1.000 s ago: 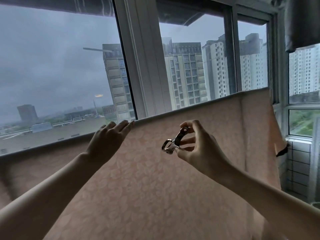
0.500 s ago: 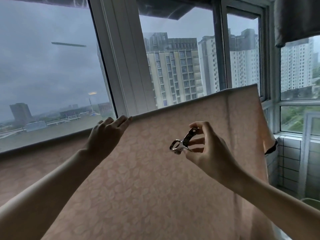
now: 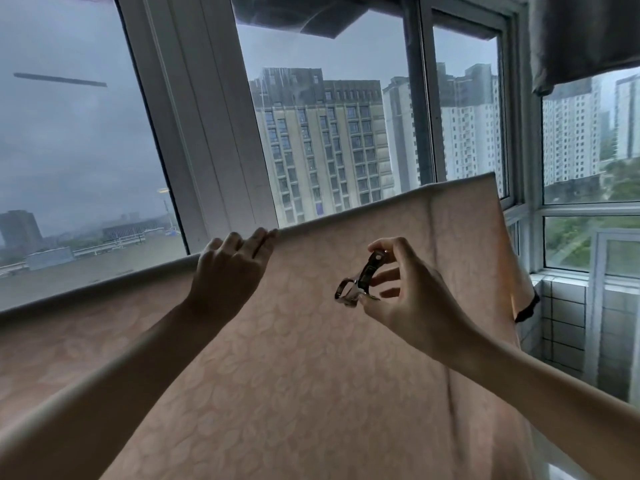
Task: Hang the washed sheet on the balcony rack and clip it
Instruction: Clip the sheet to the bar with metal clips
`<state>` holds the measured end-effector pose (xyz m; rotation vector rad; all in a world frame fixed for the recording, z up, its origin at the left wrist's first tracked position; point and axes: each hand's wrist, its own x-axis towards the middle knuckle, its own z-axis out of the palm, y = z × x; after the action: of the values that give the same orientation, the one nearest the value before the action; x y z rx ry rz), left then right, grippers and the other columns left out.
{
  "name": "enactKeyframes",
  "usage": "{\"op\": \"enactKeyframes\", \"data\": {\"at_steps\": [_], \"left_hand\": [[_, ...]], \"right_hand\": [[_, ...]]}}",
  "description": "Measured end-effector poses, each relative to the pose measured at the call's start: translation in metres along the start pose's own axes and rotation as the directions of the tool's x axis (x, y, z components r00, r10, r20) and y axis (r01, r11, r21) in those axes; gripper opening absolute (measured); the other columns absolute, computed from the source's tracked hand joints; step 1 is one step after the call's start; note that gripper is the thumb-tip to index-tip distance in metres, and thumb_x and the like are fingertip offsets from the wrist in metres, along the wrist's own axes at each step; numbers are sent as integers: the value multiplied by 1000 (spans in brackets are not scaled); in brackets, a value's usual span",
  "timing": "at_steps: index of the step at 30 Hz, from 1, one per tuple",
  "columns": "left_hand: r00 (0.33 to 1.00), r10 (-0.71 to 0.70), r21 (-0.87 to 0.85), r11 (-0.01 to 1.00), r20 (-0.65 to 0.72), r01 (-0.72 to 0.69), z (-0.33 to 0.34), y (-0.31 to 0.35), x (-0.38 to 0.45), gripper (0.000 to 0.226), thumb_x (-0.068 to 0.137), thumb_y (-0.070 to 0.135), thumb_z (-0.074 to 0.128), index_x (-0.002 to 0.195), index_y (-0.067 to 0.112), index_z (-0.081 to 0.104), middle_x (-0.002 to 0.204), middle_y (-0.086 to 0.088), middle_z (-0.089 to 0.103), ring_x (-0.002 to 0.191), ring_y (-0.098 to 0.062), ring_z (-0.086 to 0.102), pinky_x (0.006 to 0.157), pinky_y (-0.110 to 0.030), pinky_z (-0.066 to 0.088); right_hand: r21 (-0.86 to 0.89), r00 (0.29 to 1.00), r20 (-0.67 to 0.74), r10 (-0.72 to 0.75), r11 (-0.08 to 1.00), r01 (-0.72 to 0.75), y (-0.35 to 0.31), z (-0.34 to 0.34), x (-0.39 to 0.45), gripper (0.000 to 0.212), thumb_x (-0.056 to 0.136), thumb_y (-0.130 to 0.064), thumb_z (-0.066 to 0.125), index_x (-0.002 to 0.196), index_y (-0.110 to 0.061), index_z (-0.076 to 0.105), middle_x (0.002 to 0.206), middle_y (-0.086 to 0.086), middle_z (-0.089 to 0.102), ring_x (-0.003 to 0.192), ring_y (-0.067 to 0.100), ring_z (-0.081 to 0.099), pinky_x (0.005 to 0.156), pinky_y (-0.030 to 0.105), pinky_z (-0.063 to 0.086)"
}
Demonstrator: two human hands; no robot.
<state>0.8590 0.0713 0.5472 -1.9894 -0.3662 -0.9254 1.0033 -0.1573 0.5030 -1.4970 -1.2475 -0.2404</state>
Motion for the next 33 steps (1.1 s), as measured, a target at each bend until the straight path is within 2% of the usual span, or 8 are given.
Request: {"op": "enactKeyframes", "data": {"at_steps": [4,9,15,18,21,23,27,33], "left_hand": [[997,45,6,999,-57,-45,23,25,32,46,83,-5,52,128,3,59,118,-17,67,78,-33,68,62,-41,55],[993,93,27,995,-75,-91,47,57,72,46,79,-5,64,124,3,62,115,-16,68,73,-31,68,58,-37,54],[982,124,45,992,-141,-119,75,93,116,44,87,-4,36,120,3,65,113,-16,69,72,-32,68,57,-36,53],[974,130,66,991,-185,-120,90,111,135,42,85,-5,44,121,4,65,114,-15,69,73,-32,67,57,-35,52],[973,124,66,991,-196,-114,101,126,151,44,80,-6,59,122,4,64,115,-16,69,72,-33,67,58,-35,52],[978,117,48,993,-174,-110,105,135,162,46,76,-3,68,121,4,64,115,-16,68,74,-35,68,60,-37,53],[983,102,27,995,-150,-99,113,153,184,45,75,-4,65,119,3,66,114,-18,69,73,-36,69,59,-38,54],[985,109,21,994,-133,-107,125,179,214,46,77,-1,64,123,7,65,116,-14,68,74,-35,70,57,-36,54]], "right_hand": [[-29,998,-30,-48,998,47,24,-4,29,64,72,-28,80,124,-25,42,110,-10,57,92,0,59,76,23,55],[-80,996,-47,-79,994,76,54,-20,61,64,73,-27,80,125,-23,42,109,-7,60,92,2,60,76,28,56],[-117,994,-85,-76,991,65,89,-43,85,64,72,-28,80,124,-26,43,111,-11,56,91,-1,59,77,27,54],[-156,990,-114,-79,986,60,108,-55,92,63,72,-27,80,124,-25,43,112,-10,57,91,-1,59,76,24,53],[-165,989,-135,-57,986,34,126,-67,100,62,72,-25,80,122,-24,44,108,-10,57,90,2,59,77,31,55],[-174,989,-145,-43,985,17,137,-74,105,61,72,-24,80,121,-23,45,107,-8,58,90,3,59,77,30,54],[-180,985,-170,-29,984,-2,159,-89,113,59,73,-23,80,121,-23,45,108,-7,58,90,2,59,73,20,52],[-164,982,-184,-44,986,13,191,-114,126,60,74,-17,79,124,-19,47,116,-5,51,93,6,59,70,22,55]]}}
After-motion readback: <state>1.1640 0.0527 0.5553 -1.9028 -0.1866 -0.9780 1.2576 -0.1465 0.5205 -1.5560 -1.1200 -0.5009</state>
